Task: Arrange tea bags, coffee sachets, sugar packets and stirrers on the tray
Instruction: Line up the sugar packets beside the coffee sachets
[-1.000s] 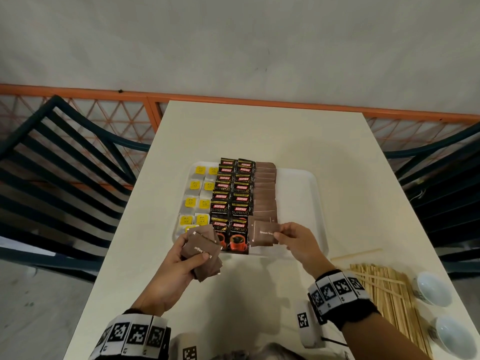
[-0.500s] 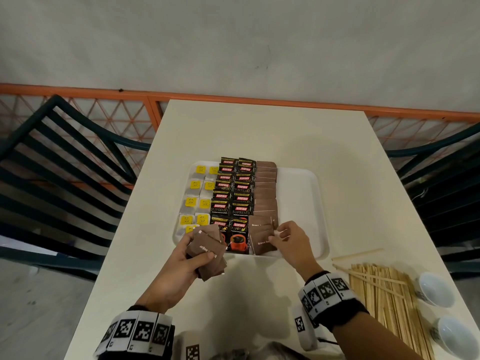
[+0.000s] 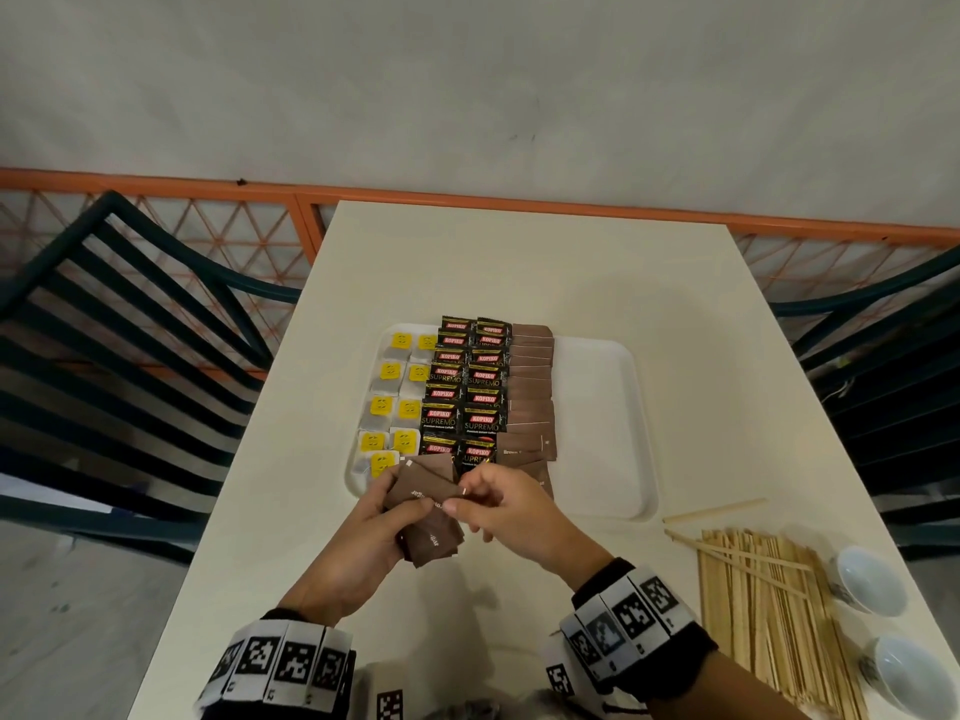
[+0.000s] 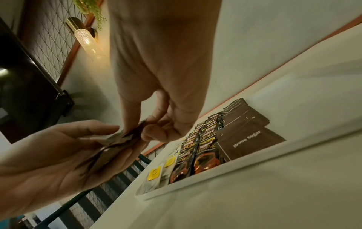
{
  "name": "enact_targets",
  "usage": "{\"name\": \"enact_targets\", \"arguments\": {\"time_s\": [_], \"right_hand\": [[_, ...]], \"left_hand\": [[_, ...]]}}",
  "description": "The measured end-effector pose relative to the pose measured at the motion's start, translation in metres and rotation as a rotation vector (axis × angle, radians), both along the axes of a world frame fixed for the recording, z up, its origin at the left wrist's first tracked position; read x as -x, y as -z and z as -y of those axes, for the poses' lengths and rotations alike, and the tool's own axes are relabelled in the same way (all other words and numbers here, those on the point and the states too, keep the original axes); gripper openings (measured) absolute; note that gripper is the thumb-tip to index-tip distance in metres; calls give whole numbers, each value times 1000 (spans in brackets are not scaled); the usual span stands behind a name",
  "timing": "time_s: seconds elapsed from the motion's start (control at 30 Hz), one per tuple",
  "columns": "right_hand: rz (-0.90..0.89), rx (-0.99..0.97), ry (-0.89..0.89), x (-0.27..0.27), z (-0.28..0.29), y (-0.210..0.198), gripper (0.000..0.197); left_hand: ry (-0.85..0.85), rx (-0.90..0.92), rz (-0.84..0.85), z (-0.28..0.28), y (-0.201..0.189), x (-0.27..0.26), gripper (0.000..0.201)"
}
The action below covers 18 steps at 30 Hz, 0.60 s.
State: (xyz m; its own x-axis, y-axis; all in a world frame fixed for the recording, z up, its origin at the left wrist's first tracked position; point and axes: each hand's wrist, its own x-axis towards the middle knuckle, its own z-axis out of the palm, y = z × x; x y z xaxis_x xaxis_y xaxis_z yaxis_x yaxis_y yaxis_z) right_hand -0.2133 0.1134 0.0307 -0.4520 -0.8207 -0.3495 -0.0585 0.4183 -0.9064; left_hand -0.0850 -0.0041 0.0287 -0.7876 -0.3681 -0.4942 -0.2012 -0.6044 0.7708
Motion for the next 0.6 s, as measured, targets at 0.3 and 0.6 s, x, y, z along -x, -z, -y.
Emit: {"name": "enact_targets", "arguments": {"time_s": [0.3,0.6], "right_hand": [[294,148,301,17,-7,-8,9],[445,285,540,54,-33,-2,28]], "left_hand": [[22,29,-36,0,6,-1,60],[-8,30,-4,3,5,-4,52]]}}
